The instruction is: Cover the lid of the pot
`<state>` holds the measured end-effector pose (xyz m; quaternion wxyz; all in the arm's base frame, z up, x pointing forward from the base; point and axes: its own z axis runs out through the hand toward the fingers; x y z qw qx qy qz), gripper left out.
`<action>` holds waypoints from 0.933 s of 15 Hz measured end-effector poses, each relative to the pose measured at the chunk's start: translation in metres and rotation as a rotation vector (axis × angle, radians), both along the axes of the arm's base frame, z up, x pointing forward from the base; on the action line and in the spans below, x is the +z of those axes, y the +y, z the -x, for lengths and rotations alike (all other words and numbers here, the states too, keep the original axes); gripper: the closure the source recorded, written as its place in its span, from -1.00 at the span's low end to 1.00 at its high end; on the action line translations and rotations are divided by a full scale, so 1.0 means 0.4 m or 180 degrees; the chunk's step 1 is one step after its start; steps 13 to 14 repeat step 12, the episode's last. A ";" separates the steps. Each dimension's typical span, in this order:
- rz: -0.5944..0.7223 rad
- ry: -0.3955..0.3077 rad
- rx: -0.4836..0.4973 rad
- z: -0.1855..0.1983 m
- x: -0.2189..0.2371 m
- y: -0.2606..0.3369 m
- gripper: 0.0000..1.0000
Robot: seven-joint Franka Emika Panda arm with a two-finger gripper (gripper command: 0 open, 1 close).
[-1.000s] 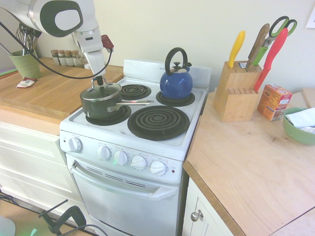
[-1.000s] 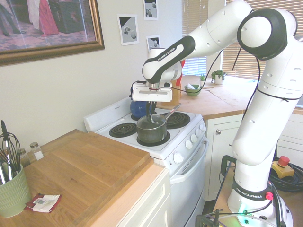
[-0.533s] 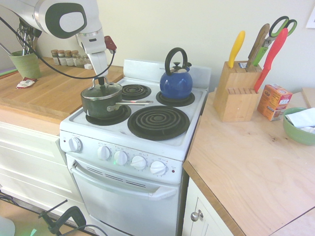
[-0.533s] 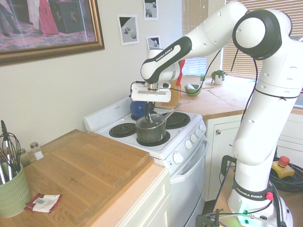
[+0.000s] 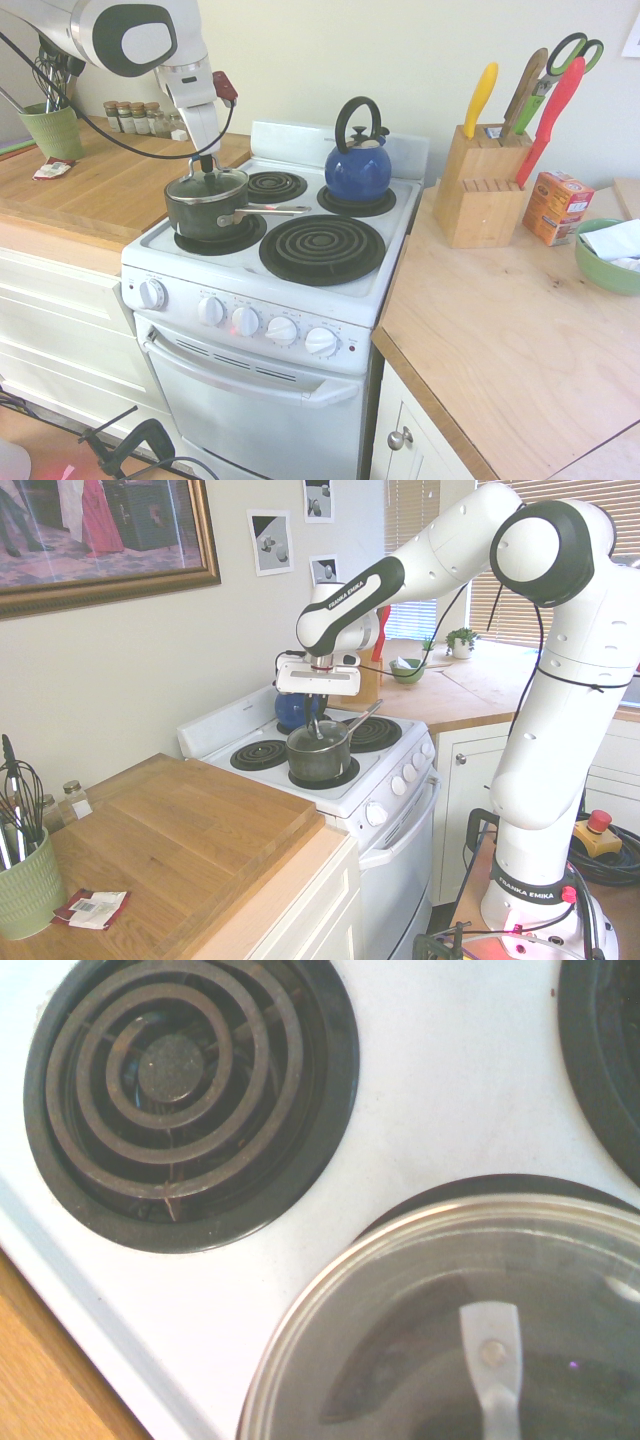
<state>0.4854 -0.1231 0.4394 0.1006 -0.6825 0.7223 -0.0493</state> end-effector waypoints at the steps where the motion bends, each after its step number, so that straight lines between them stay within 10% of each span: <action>1: 0.0000 0.0000 0.0000 0.000 0.000 0.000 -1.00; 14: 0.0313 -0.0080 0.0467 0.077 0.240 0.167 -1.00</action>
